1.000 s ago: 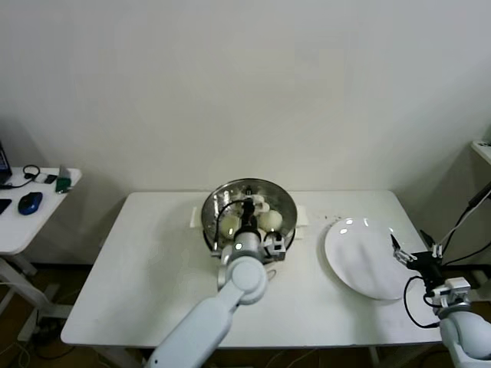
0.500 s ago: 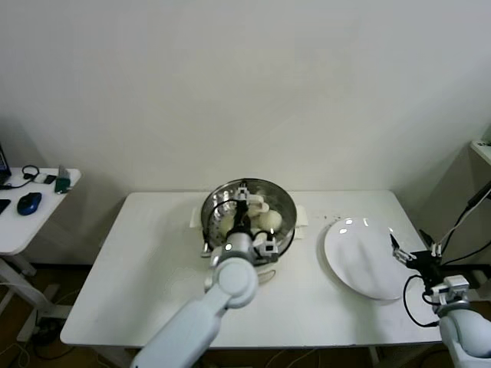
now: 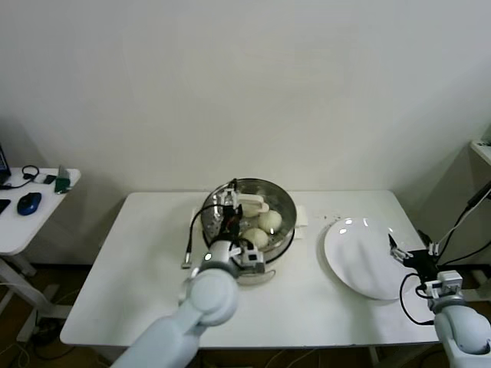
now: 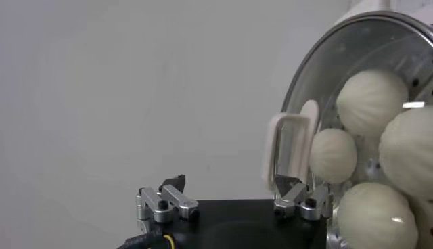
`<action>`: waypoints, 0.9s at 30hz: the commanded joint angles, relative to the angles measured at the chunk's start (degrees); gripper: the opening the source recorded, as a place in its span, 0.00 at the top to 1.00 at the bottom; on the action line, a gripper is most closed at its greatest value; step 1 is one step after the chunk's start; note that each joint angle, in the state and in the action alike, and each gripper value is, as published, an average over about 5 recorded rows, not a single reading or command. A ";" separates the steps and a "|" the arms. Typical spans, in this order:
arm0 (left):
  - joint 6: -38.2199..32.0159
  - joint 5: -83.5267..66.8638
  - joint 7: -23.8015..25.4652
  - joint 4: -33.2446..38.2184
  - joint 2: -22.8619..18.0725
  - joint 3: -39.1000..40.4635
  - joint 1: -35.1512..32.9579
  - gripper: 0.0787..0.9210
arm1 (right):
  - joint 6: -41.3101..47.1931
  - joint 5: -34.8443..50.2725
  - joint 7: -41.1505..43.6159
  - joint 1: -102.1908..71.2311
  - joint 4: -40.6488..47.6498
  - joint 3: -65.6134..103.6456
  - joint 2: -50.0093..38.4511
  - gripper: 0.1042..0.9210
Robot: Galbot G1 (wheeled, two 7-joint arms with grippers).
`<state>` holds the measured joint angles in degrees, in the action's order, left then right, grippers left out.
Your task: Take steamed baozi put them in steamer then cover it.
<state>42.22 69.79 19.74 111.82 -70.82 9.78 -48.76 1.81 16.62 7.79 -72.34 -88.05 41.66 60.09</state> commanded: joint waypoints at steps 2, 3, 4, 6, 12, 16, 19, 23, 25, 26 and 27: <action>-3.88 -27.43 -15.49 14.77 8.92 -15.43 -14.39 0.12 | 1.17 0.88 -1.64 -1.16 -3.03 -0.11 0.38 0.12; -6.06 -31.38 -17.54 15.15 9.53 -18.11 -16.00 0.12 | 0.85 0.94 -1.48 -1.39 -3.25 -0.02 0.45 0.12; -8.47 -35.24 -19.67 15.27 9.99 -20.96 -17.55 0.12 | 0.59 0.91 -1.34 -1.62 -3.45 0.06 0.51 0.12; -14.06 -43.56 -23.50 15.23 10.31 -26.79 -20.88 0.12 | 0.22 0.81 -1.07 -1.96 -3.79 0.11 0.52 0.12; -28.50 -60.73 -28.51 14.39 5.52 -41.70 -34.22 0.12 | -0.03 1.19 -0.28 -3.73 -6.11 -0.22 0.44 0.12; -37.11 -67.52 -28.95 10.79 0.07 -46.84 -39.68 0.12 | -0.89 1.47 0.41 -5.38 -7.68 -0.47 1.34 0.12; -41.59 -71.24 -27.77 6.88 -3.35 -48.65 -41.21 0.12 | -1.71 1.91 1.06 -6.72 -8.87 -0.65 2.18 0.12; -44.36 -74.91 -26.66 1.87 -7.00 -49.63 -41.94 0.12 | -4.09 4.09 2.88 -8.96 -10.61 -0.59 3.30 0.12; -45.18 -75.82 -26.41 0.31 -7.89 -49.64 -42.20 0.12 | -5.51 5.03 3.71 -9.97 -11.15 -0.46 3.70 0.12; -45.48 -75.99 -26.29 -0.28 -8.21 -49.63 -42.29 0.12 | -6.09 5.43 4.05 -10.48 -11.38 -0.40 3.85 0.12; -45.66 -76.16 -26.13 -0.69 -8.43 -49.62 -42.36 0.12 | -6.59 5.72 4.36 -10.94 -11.57 -0.35 3.95 0.12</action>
<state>18.25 9.53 -4.34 118.71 -72.06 -30.60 -83.01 -0.53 19.19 9.53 -78.80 -96.25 41.12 62.68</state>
